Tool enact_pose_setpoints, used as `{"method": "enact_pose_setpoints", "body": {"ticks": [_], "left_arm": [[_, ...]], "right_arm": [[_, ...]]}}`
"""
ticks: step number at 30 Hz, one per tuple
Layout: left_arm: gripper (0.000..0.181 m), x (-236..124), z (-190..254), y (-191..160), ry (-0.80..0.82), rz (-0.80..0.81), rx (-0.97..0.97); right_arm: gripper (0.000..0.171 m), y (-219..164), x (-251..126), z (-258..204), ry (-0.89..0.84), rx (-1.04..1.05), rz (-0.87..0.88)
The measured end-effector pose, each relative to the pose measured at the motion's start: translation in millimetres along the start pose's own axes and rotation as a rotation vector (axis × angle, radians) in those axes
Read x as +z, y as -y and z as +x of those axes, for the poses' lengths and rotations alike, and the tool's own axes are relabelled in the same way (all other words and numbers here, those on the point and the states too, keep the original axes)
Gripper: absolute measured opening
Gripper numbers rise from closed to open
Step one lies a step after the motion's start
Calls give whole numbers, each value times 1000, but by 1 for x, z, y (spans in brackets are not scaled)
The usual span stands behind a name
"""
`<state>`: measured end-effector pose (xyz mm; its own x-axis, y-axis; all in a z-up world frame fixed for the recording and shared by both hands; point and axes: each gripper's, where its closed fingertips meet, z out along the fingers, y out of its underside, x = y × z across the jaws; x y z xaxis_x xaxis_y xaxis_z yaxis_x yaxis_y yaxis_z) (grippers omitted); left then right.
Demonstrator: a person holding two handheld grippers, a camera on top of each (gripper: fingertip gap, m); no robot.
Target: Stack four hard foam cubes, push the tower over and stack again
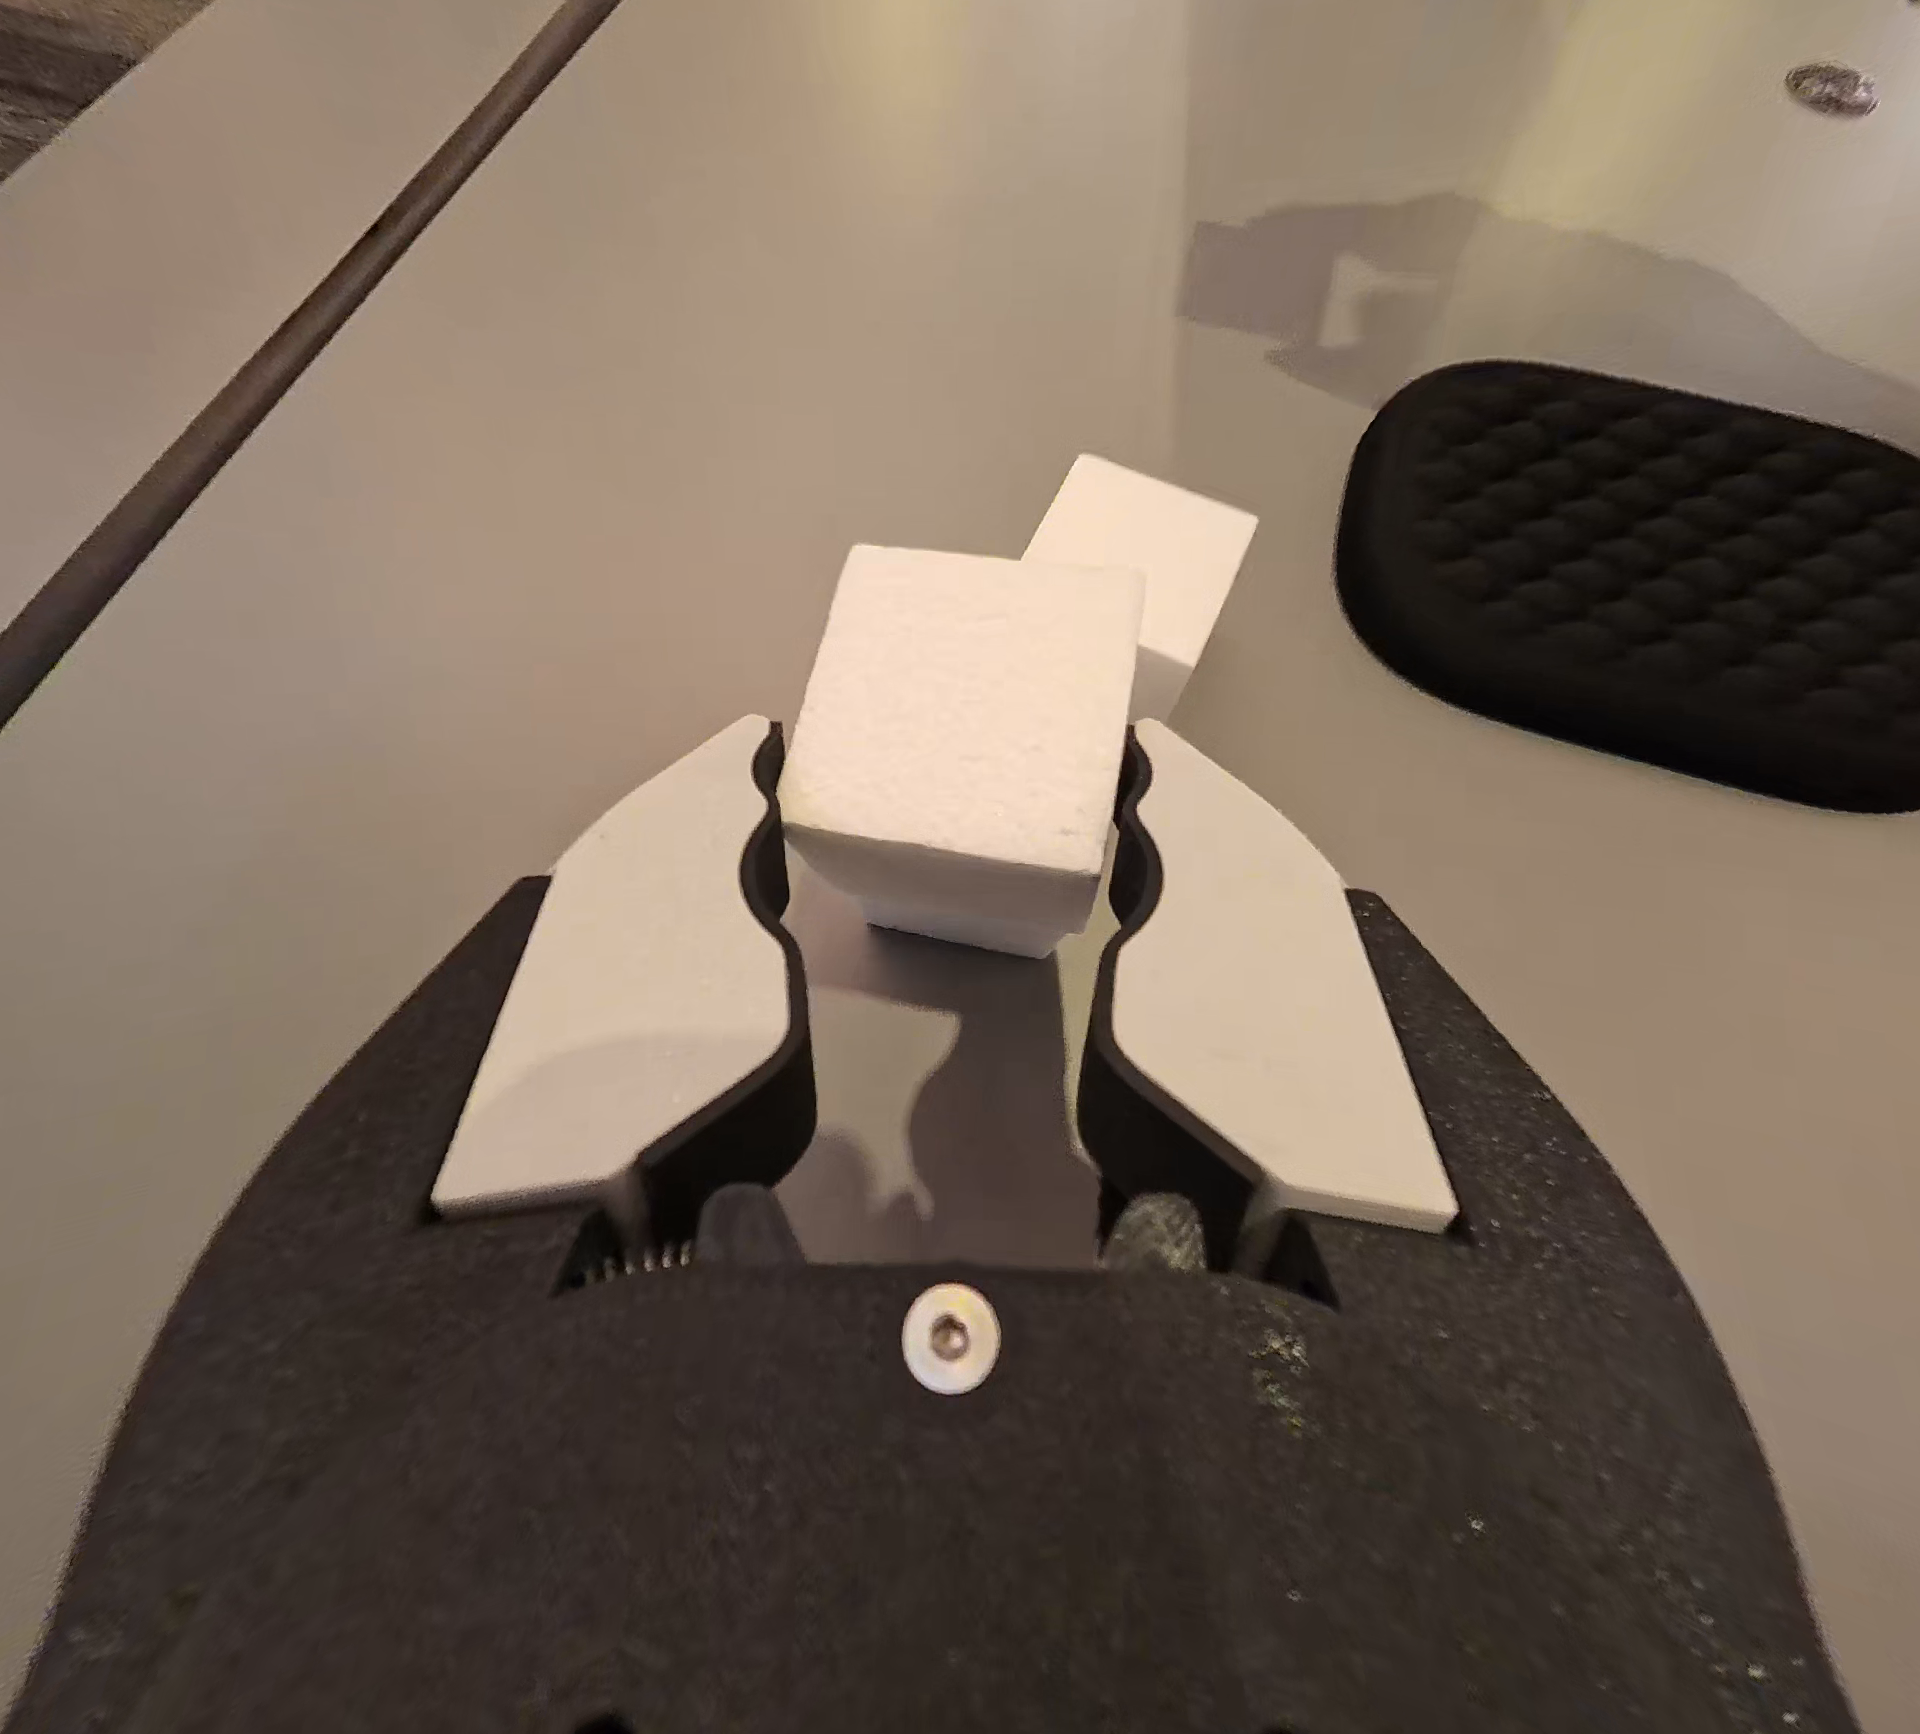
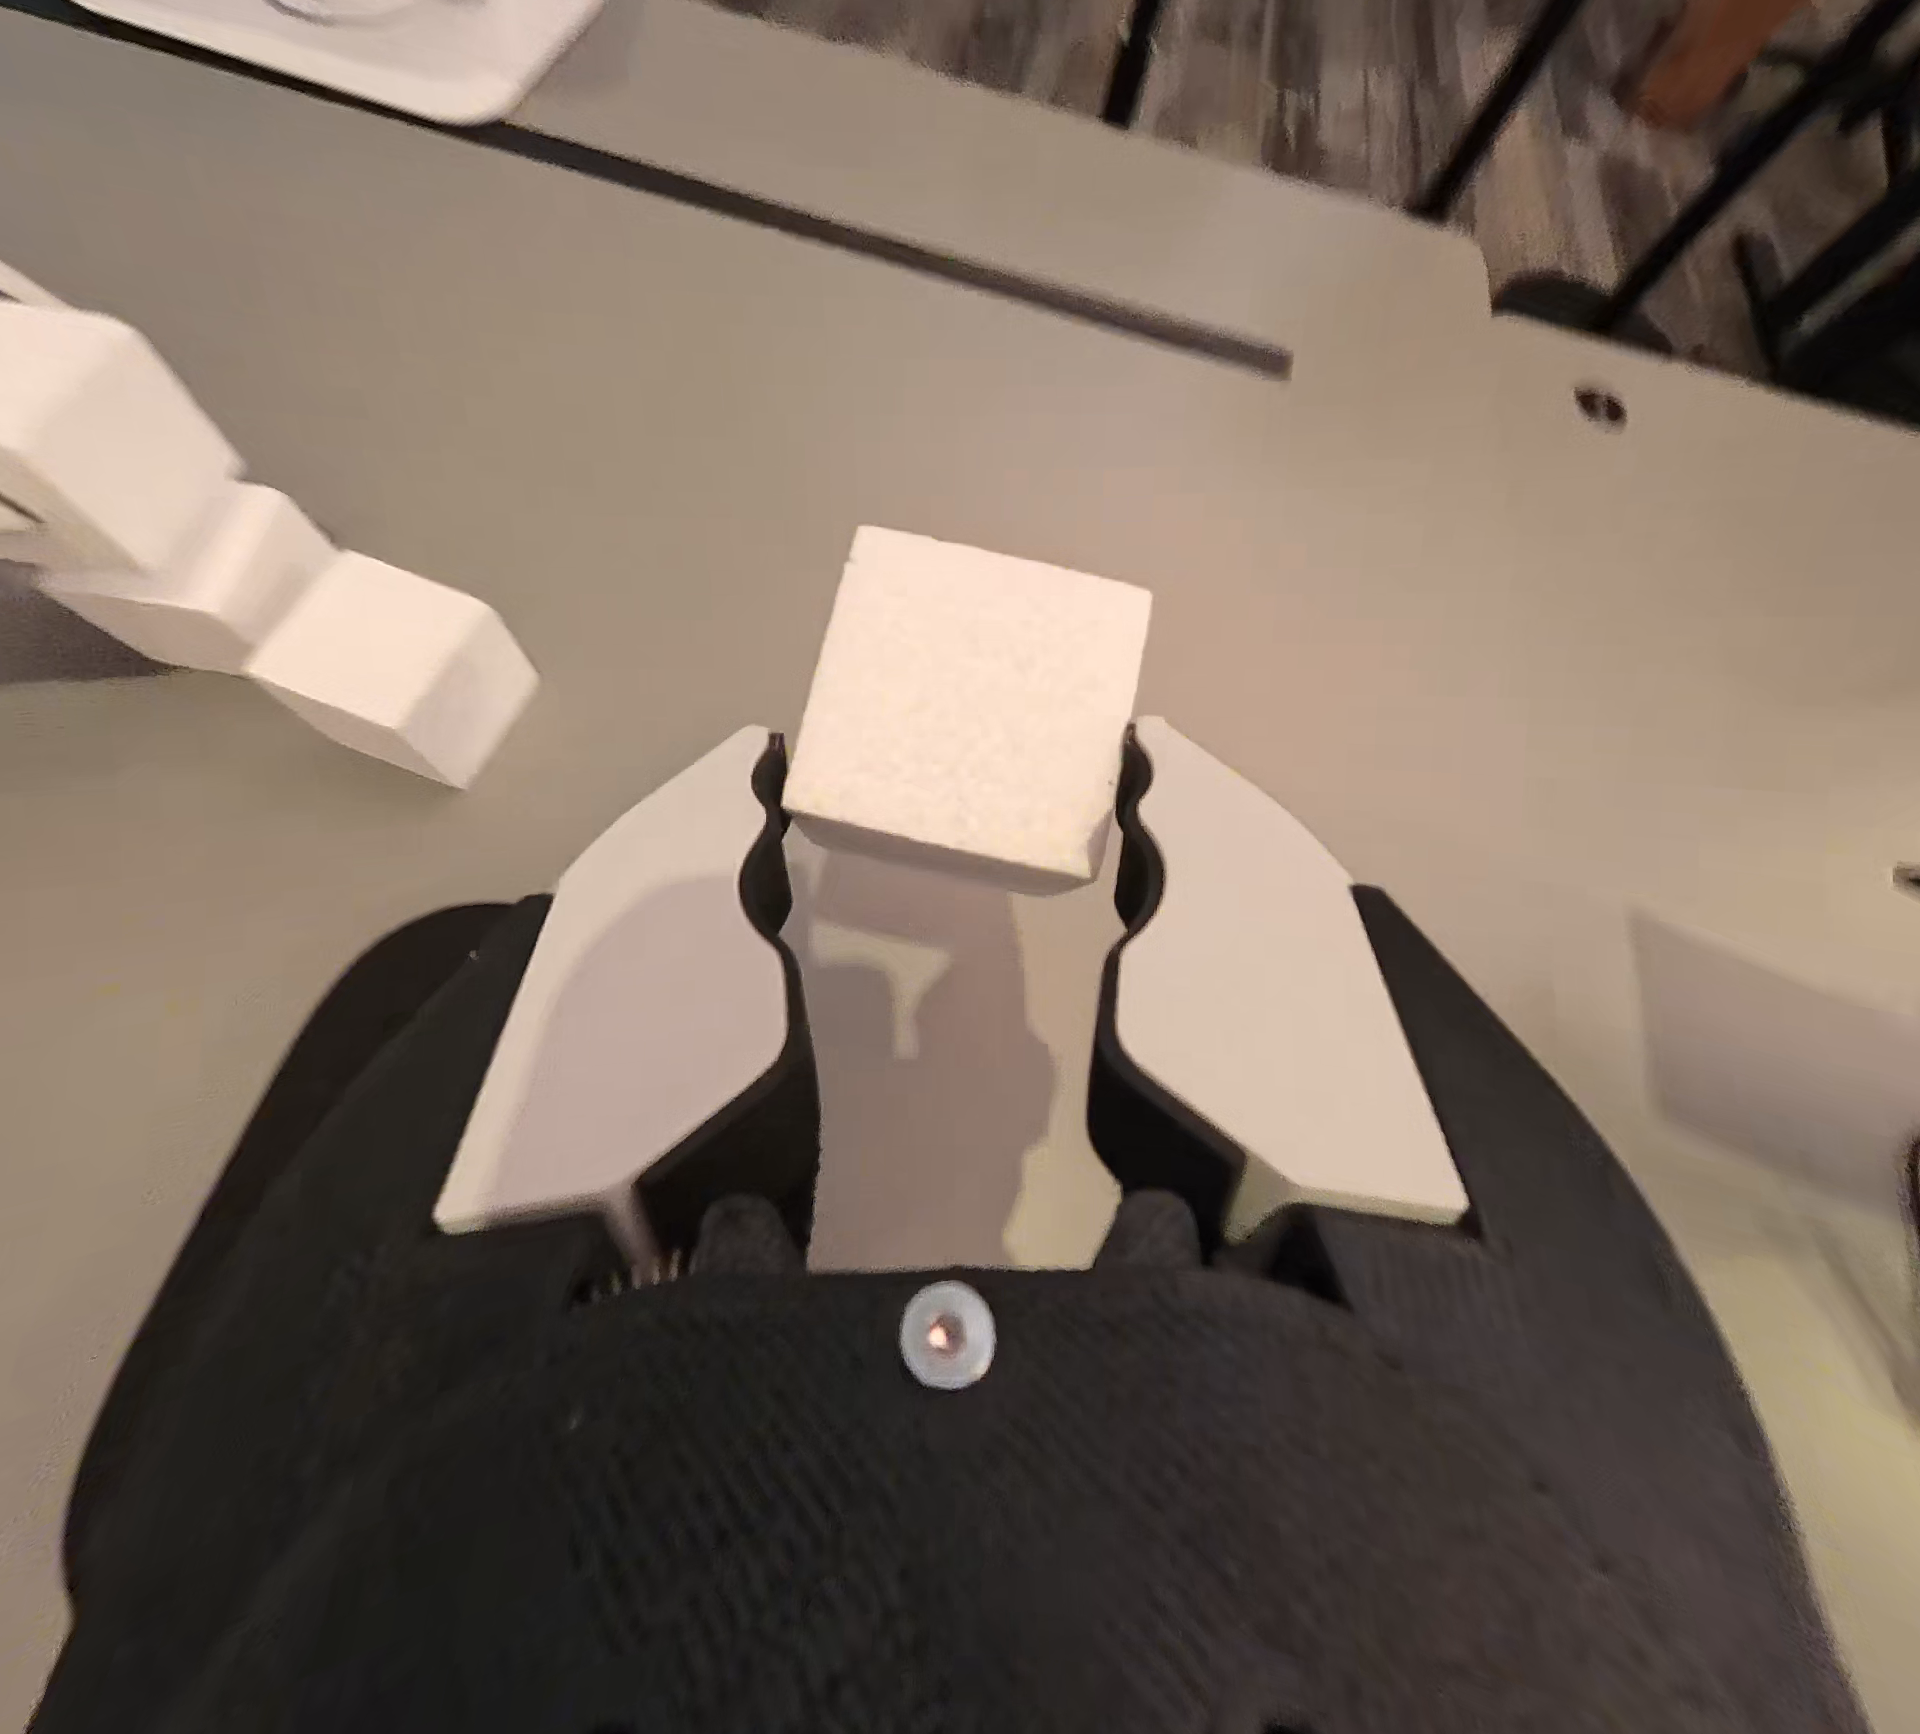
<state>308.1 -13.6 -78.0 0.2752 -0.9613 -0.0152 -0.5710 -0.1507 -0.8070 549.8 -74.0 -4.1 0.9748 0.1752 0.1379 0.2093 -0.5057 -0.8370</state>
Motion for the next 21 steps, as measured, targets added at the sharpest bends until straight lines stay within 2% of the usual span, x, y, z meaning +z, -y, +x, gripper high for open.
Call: {"method": "enact_pose_setpoints", "body": {"ticks": [3, 7, 9, 10, 14, 16, 18, 21], "left_arm": [[60, 3, 1, -5, 3, -24, 17], [62, 11, 0, -10, 11, -28, 20], [79, 12, 0, -14, 7, -52, 9], [86, 11, 0, -13, 2, -52, 2], [89, -17, 2, 2, -62, 21, 1], [89, -36, -1, -3, -81, -21, 28], [88, -55, -16, -7, -33, -43, 53], [85, -79, -27, -8, -35, -14, 4]], "right_arm": [[62, 40, -1, -31, 96, -94, 76], [62, 80, 7, -90, 333, -230, 148], [62, 91, 18, -119, 452, -319, 162], [62, 94, 23, -135, 526, -370, 165], [62, 91, 37, -198, 924, -552, 182], [62, 85, 46, -216, 1055, -637, 179], [62, 78, 50, -229, 1173, -689, 146], [62, 70, 61, -235, 1258, -727, 59]]}}
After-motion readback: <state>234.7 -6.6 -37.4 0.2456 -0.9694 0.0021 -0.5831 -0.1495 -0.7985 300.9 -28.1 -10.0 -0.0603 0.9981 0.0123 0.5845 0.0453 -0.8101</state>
